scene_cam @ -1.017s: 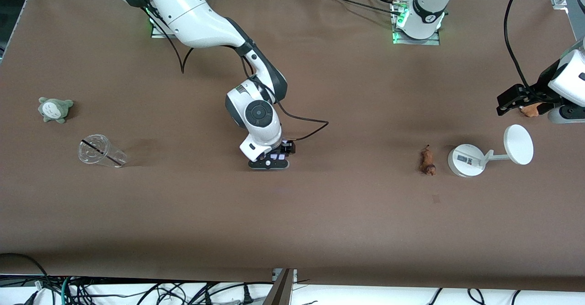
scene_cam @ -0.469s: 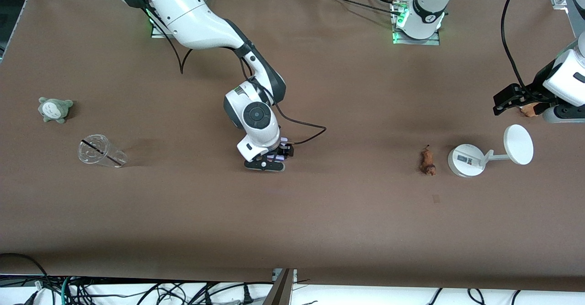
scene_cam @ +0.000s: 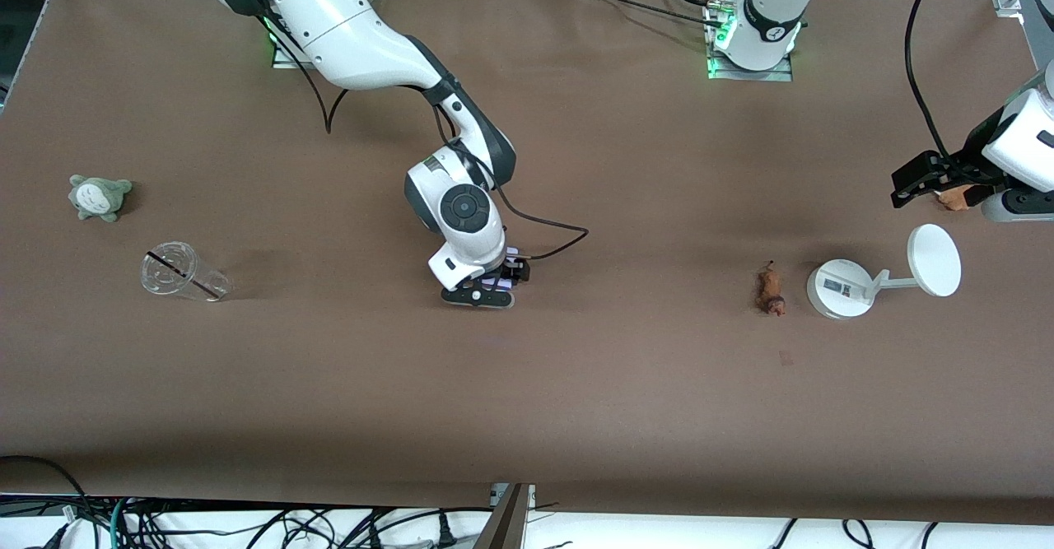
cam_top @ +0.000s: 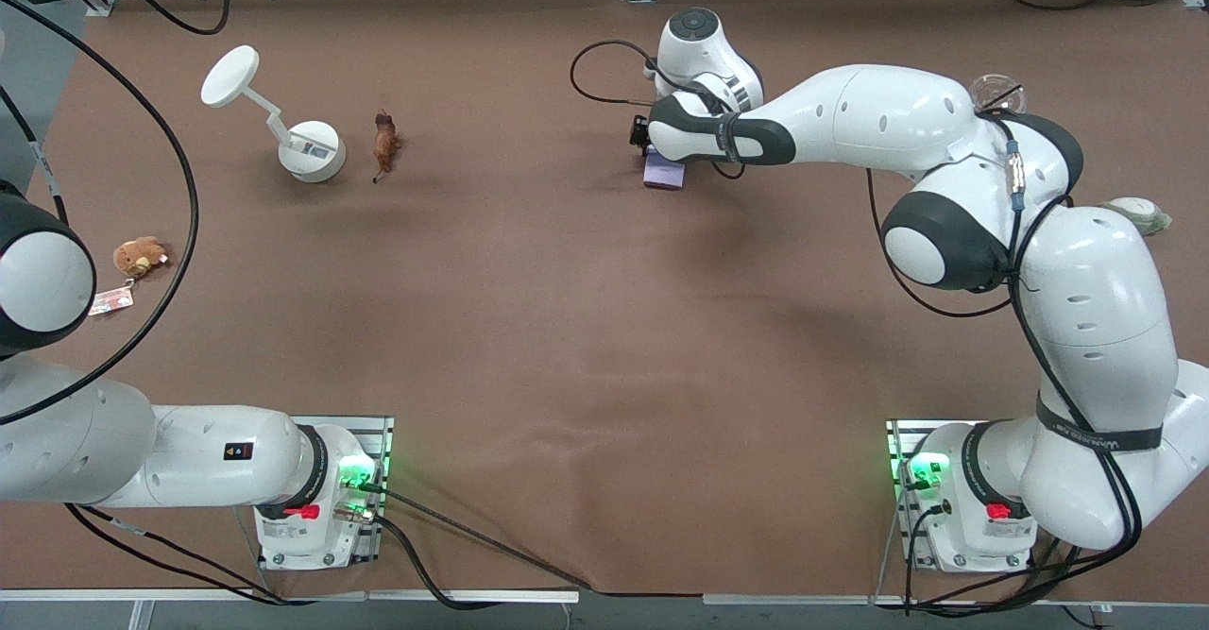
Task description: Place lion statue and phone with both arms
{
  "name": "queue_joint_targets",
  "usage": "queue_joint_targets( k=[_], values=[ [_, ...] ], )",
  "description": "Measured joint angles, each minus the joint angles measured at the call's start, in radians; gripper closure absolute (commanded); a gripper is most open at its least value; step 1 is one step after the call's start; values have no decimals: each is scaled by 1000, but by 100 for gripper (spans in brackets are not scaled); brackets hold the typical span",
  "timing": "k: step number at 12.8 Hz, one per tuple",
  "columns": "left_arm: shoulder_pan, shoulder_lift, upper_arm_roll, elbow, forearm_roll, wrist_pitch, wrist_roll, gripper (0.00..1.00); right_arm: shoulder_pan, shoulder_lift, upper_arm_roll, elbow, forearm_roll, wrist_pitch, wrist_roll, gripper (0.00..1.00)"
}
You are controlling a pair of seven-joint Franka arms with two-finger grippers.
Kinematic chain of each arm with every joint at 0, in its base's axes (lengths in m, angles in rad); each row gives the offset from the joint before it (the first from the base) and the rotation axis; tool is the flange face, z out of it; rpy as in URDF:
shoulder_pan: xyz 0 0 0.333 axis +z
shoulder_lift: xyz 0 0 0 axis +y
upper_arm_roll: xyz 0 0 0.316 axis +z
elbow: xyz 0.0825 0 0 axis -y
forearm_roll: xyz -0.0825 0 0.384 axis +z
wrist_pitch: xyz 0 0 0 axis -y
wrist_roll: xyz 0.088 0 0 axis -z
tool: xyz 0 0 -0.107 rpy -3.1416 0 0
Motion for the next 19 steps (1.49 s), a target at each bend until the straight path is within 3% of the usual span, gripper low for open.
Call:
queue_joint_targets(
  k=[2,3,4,5,11,16,19],
  values=[
    [0,0,0,0,0,0,0,0,2,1,1,0,0,0,2,6],
    [0,0,0,0,0,0,0,0,2,2,1,0,0,0,4,45],
    [0,0,0,0,0,0,0,0,2,3,1,0,0,0,6,70],
    [0,0,0,0,0,0,0,0,2,3,1,0,0,0,7,79],
    [0,0,0,0,0,0,0,0,-35,-21,-7,32,0,-51,-27,82],
    [0,0,0,0,0,1,0,0,-132,-189,-14,43,1,-355,-256,86],
    [0,-1,-1,3,0,2,0,0,-198,-258,-17,-3,3,-393,-350,86]
  ],
)
